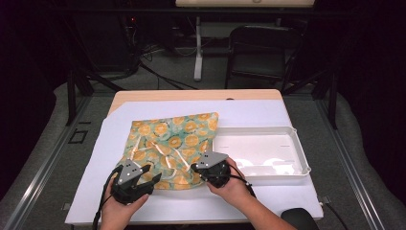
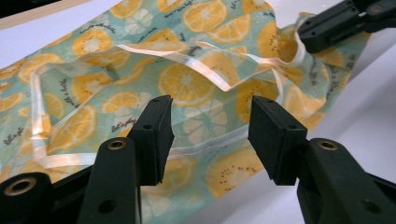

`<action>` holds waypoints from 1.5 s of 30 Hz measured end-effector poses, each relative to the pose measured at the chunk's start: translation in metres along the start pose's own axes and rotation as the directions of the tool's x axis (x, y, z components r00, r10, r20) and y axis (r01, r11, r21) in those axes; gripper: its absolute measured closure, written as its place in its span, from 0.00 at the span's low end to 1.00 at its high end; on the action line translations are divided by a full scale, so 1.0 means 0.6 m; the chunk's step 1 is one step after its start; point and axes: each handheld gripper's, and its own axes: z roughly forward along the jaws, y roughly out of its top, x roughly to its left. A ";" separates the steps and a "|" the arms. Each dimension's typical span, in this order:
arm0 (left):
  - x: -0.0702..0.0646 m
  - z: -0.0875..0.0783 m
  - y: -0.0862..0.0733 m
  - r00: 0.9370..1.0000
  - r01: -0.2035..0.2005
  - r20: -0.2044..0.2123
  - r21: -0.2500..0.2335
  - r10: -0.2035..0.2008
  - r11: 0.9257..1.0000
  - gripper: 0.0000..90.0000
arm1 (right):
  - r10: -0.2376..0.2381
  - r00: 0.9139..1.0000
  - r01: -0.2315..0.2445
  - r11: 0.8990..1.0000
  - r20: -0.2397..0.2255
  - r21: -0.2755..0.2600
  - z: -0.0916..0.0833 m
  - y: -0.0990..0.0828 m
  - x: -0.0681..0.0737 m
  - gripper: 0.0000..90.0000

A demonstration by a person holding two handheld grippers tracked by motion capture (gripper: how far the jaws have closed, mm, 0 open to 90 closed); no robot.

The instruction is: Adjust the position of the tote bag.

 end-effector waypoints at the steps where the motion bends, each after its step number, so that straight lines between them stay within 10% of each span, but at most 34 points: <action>1: -0.002 0.002 0.000 1.000 -0.002 0.003 0.001 0.002 1.000 0.55 | 0.000 1.000 0.000 1.000 -0.001 0.003 0.000 0.000 -0.001 1.00; 13: -0.026 0.022 0.001 0.997 -0.061 0.050 0.016 0.060 0.998 0.54 | 0.024 1.000 -0.024 1.000 0.013 0.004 -0.001 -0.002 -0.010 0.97; 31: -0.032 0.068 0.006 0.982 -0.048 0.182 0.005 0.047 0.999 0.55 | 0.007 1.000 -0.007 1.000 0.023 0.015 -0.003 -0.007 0.004 0.95; 45: -0.028 0.067 0.008 0.992 -0.065 0.112 0.008 0.064 0.998 0.99 | 0.006 1.000 -0.006 1.000 0.030 0.009 -0.005 -0.009 0.008 0.93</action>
